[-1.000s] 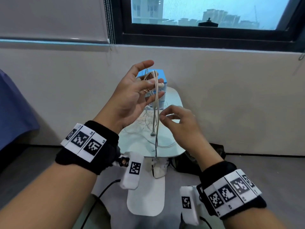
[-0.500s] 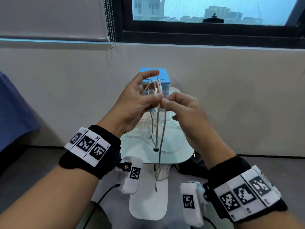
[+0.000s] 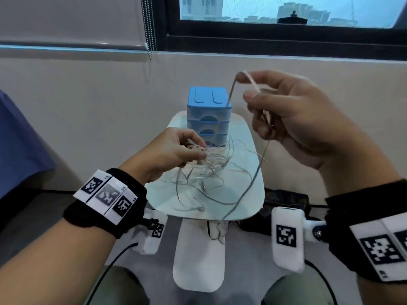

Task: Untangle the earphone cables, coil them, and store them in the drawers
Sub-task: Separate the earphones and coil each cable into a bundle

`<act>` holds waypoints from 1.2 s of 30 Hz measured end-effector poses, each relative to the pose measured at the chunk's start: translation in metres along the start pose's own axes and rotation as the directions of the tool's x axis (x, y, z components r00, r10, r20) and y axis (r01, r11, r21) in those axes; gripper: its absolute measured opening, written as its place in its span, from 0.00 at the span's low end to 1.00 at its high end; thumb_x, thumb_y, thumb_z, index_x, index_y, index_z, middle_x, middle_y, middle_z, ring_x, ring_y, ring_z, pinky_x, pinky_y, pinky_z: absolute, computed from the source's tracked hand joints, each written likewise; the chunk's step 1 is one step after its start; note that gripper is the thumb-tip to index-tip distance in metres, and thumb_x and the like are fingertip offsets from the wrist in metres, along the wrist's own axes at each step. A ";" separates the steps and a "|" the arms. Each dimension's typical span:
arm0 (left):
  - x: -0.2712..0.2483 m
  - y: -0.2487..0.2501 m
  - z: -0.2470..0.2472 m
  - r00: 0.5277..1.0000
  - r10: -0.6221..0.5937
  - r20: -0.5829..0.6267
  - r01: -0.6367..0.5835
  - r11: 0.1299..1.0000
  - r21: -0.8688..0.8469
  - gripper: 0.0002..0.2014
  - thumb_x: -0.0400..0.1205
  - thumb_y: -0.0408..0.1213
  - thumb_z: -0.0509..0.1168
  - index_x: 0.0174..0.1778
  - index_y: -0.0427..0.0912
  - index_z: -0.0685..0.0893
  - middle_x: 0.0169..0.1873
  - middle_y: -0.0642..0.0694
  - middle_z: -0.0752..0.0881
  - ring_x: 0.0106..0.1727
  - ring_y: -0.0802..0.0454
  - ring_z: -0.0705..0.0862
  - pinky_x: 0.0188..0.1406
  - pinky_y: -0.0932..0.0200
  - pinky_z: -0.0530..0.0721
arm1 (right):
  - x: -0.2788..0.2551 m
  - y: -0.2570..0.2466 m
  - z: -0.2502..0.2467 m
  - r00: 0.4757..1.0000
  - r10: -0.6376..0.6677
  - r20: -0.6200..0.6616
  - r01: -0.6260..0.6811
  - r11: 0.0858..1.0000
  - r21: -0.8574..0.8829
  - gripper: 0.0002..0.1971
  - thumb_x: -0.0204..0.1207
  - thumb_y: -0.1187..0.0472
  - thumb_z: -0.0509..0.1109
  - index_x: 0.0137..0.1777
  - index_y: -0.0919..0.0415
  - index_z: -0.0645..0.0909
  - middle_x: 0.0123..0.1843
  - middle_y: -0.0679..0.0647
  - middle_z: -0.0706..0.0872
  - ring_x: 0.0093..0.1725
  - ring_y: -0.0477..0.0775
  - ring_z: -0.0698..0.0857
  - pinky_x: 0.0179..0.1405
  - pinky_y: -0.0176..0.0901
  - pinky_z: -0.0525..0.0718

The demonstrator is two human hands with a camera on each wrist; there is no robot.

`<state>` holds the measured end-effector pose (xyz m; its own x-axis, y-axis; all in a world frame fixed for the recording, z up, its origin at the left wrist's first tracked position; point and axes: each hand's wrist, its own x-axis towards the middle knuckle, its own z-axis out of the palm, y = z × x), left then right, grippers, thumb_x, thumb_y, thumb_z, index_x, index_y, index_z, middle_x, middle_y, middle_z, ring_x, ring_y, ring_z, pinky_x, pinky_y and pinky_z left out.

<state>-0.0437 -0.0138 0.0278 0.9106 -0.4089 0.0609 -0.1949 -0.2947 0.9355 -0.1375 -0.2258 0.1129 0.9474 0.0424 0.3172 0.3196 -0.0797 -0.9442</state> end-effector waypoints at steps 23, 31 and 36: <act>-0.009 -0.007 -0.012 0.991 -0.065 -0.120 0.028 0.956 -0.293 0.13 0.89 0.25 0.62 0.65 0.40 0.86 0.43 0.42 0.91 0.36 0.52 0.87 0.30 0.63 0.86 | -0.036 0.085 -0.035 0.859 0.502 0.099 -0.415 0.798 -0.437 0.21 0.79 0.41 0.74 0.51 0.61 0.90 0.27 0.71 0.83 0.30 0.68 0.85 0.37 0.53 0.77; -0.030 -0.018 0.015 0.995 -0.053 -0.079 0.022 0.936 -0.351 0.16 0.90 0.26 0.59 0.67 0.44 0.86 0.42 0.42 0.90 0.37 0.53 0.87 0.32 0.62 0.86 | -0.029 0.139 0.000 0.700 0.697 0.155 -0.573 0.678 -0.460 0.25 0.84 0.39 0.67 0.59 0.63 0.85 0.19 0.58 0.71 0.33 0.67 0.92 0.46 0.50 0.80; -0.042 -0.032 0.024 0.994 -0.088 -0.070 0.054 0.920 -0.388 0.18 0.89 0.28 0.56 0.67 0.47 0.87 0.42 0.38 0.92 0.39 0.49 0.88 0.34 0.58 0.87 | -0.033 0.150 0.007 0.849 0.514 0.120 -0.455 0.828 -0.327 0.14 0.87 0.55 0.68 0.53 0.68 0.85 0.22 0.56 0.78 0.33 0.62 0.88 0.46 0.51 0.75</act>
<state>-0.0847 -0.0082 -0.0133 0.9476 -0.3196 0.0025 0.0116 0.0423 0.9990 -0.1205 -0.2325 -0.0399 0.9672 0.1148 -0.2265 -0.1613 -0.4111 -0.8972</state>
